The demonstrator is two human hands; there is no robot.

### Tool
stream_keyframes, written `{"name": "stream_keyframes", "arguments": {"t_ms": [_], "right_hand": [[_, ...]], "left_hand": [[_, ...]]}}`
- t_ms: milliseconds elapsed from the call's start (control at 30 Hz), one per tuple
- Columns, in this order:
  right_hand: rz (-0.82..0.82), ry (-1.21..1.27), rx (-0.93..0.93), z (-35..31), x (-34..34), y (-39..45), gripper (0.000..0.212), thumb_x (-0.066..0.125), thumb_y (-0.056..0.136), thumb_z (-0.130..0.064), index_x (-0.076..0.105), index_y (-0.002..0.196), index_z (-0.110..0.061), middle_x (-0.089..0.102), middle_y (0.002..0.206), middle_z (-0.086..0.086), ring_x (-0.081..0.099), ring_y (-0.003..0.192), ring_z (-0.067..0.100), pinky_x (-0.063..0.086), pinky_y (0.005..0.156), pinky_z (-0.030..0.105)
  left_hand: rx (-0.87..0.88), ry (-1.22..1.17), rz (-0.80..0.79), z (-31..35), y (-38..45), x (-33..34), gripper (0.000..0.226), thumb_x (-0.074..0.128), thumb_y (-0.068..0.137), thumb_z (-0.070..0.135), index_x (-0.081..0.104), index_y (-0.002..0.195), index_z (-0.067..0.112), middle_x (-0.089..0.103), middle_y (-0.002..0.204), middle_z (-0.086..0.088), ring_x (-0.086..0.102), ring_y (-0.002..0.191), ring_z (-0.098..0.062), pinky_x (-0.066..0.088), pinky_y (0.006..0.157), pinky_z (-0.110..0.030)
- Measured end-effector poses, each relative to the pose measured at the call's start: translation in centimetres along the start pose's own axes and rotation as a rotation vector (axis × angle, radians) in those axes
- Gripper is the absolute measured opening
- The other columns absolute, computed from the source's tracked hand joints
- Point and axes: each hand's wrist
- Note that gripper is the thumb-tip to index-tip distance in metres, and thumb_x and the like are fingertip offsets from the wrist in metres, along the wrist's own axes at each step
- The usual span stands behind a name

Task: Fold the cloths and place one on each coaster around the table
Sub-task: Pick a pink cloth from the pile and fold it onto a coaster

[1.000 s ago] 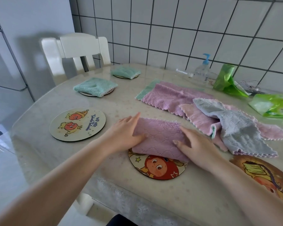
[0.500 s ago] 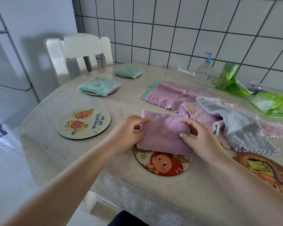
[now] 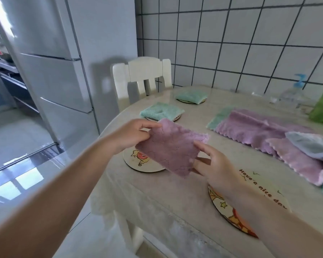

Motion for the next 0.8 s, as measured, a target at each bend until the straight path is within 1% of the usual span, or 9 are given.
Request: {"name": "stream_keyframes", "arguments": {"t_ms": [67, 133, 233, 333, 400, 500, 633, 700, 800], "right_hand": [[-0.043, -0.02, -0.003, -0.5, 1.7, 0.9, 0.033, 0.059, 0.086, -0.004, 0.063, 0.098, -0.035, 0.062, 0.079, -0.033, 0.064, 0.101, 0.009, 0.049, 0.093, 0.044], [-0.036, -0.026, -0.013, -0.6, 3.1, 1.7, 0.024, 0.059, 0.083, 0.0, 0.063, 0.083, -0.023, 0.069, 0.082, -0.017, 0.066, 0.095, 0.019, 0.049, 0.09, 0.048], [-0.06, -0.03, -0.059, -0.2, 4.7, 2.5, 0.02, 0.059, 0.081, -0.001, 0.059, 0.1, -0.007, 0.067, 0.103, 0.013, 0.062, 0.098, 0.03, 0.049, 0.084, 0.045], [-0.125, -0.097, -0.047, 0.3, 5.9, 2.7, 0.032, 0.059, 0.076, -0.025, 0.058, 0.107, -0.018, 0.062, 0.11, 0.01, 0.062, 0.099, 0.027, 0.051, 0.087, 0.046], [-0.144, -0.13, -0.001, 0.8, 6.1, 3.0, 0.04, 0.057, 0.071, -0.037, 0.056, 0.109, -0.025, 0.056, 0.118, 0.006, 0.06, 0.102, 0.02, 0.05, 0.091, 0.042], [-0.142, -0.252, 0.035, 0.5, 5.9, 2.8, 0.049, 0.06, 0.082, -0.024, 0.048, 0.129, -0.019, 0.042, 0.126, -0.001, 0.052, 0.107, 0.014, 0.039, 0.09, 0.021], [0.009, -0.439, -0.03, 0.5, 5.7, 1.8, 0.062, 0.059, 0.086, -0.027, 0.031, 0.142, -0.027, 0.026, 0.124, -0.005, 0.043, 0.105, 0.009, 0.032, 0.086, 0.018], [0.037, -0.57, -0.153, 0.4, 6.0, 2.0, 0.058, 0.054, 0.089, -0.029, 0.03, 0.142, -0.025, 0.025, 0.135, -0.001, 0.032, 0.122, 0.012, 0.031, 0.1, 0.024], [-0.06, -0.811, -0.197, 0.6, 6.9, 3.2, 0.058, 0.042, 0.093, -0.039, 0.022, 0.146, -0.025, 0.009, 0.153, 0.003, 0.005, 0.142, 0.021, 0.013, 0.115, 0.044]], "left_hand": [[-0.033, 0.02, 0.007, -1.2, 0.1, -1.3, 0.051, 0.042, 0.086, -0.001, 0.059, 0.121, 0.031, 0.05, 0.135, 0.014, 0.043, 0.124, -0.004, 0.033, 0.107, -0.029], [-0.05, 0.046, 0.028, -2.3, 0.2, -2.1, 0.048, 0.043, 0.087, 0.002, 0.06, 0.12, 0.032, 0.051, 0.134, 0.014, 0.044, 0.123, -0.004, 0.033, 0.108, -0.029], [-0.075, 0.08, 0.039, -3.5, 0.5, -2.7, 0.048, 0.042, 0.086, 0.002, 0.06, 0.121, 0.031, 0.053, 0.132, 0.013, 0.046, 0.121, -0.005, 0.036, 0.105, -0.028], [-0.082, 0.087, 0.0, -4.1, 0.7, -2.6, 0.047, 0.044, 0.088, 0.002, 0.057, 0.125, 0.028, 0.054, 0.129, 0.01, 0.052, 0.112, -0.005, 0.04, 0.096, -0.021], [-0.058, 0.111, -0.017, -4.2, 0.8, -2.4, 0.044, 0.046, 0.09, 0.002, 0.054, 0.128, 0.022, 0.057, 0.12, 0.007, 0.053, 0.095, 0.002, 0.038, 0.078, -0.006], [-0.031, 0.227, -0.037, -4.7, 0.9, -2.1, 0.041, 0.048, 0.09, 0.001, 0.055, 0.127, 0.015, 0.062, 0.118, -0.005, 0.05, 0.078, 0.006, 0.034, 0.064, 0.0], [-0.011, 0.504, 0.062, -5.1, 1.0, -2.0, 0.036, 0.053, 0.086, 0.015, 0.059, 0.122, 0.017, 0.054, 0.132, -0.002, 0.045, 0.123, -0.016, 0.028, 0.099, -0.022], [0.078, 0.513, 0.16, -4.3, 0.9, -1.4, 0.035, 0.054, 0.085, 0.012, 0.06, 0.12, 0.013, 0.053, 0.133, -0.003, 0.041, 0.127, -0.019, 0.026, 0.101, -0.026], [0.222, 0.492, 0.127, -3.5, 1.0, 0.5, 0.036, 0.05, 0.086, 0.008, 0.059, 0.121, 0.007, 0.053, 0.133, -0.009, 0.038, 0.131, -0.023, 0.025, 0.104, -0.029]]}}
Point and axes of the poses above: each hand's wrist, its own y-axis towards the middle knuckle, its own x-axis out of the palm, z = x × y
